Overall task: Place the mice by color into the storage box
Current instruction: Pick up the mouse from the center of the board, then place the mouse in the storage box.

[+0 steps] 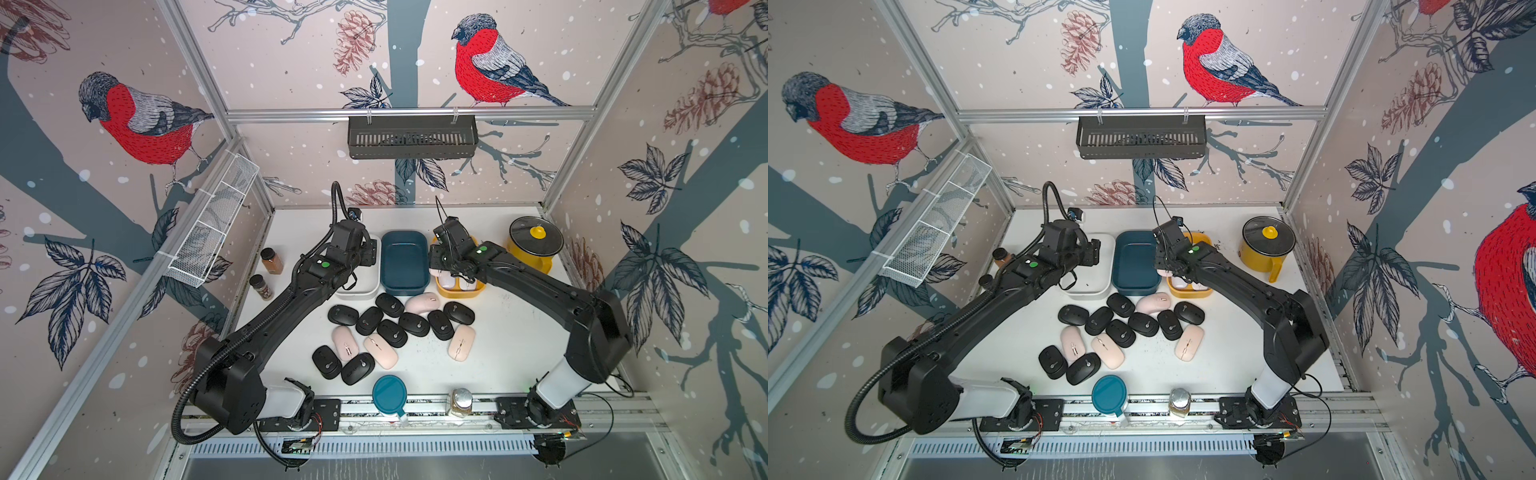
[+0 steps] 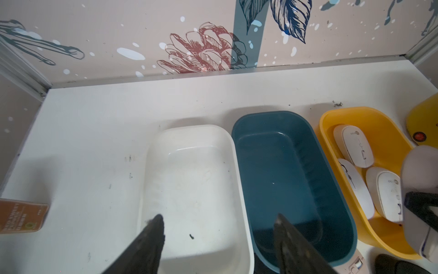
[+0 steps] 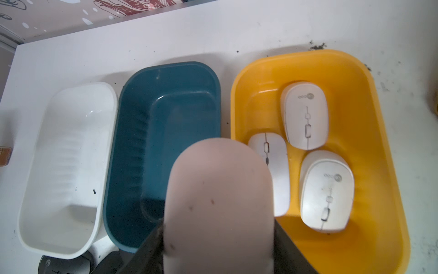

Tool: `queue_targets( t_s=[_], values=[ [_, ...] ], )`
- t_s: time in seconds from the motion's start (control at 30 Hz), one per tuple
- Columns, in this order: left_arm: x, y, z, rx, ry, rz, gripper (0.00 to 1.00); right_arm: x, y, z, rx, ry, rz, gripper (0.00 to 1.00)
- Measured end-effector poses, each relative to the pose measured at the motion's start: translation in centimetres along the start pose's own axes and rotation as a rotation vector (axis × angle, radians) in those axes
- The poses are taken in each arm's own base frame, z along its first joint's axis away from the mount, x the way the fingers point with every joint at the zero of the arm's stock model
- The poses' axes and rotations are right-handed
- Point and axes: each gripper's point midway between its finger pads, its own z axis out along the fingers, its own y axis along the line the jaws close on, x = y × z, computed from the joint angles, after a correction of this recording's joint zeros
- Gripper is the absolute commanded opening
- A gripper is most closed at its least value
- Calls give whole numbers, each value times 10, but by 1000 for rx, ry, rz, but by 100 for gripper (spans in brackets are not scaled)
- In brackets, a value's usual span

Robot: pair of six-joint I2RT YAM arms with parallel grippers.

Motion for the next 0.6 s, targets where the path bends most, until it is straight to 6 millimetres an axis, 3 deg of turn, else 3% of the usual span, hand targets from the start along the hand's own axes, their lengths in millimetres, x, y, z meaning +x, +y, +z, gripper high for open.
queue_targets(
  t_s=[0.13,0.4,0.6],
  values=[
    [6,14,-6,-45,-7,12,74,-4,22,19,-26,15,-49,55],
    [9,45,1,-92,11,-37,74,-10,60,59,-48,34,-150,55],
    [12,45,2,-74,20,-52,74,-1,69,85,-52,73,-204,56]
  ],
)
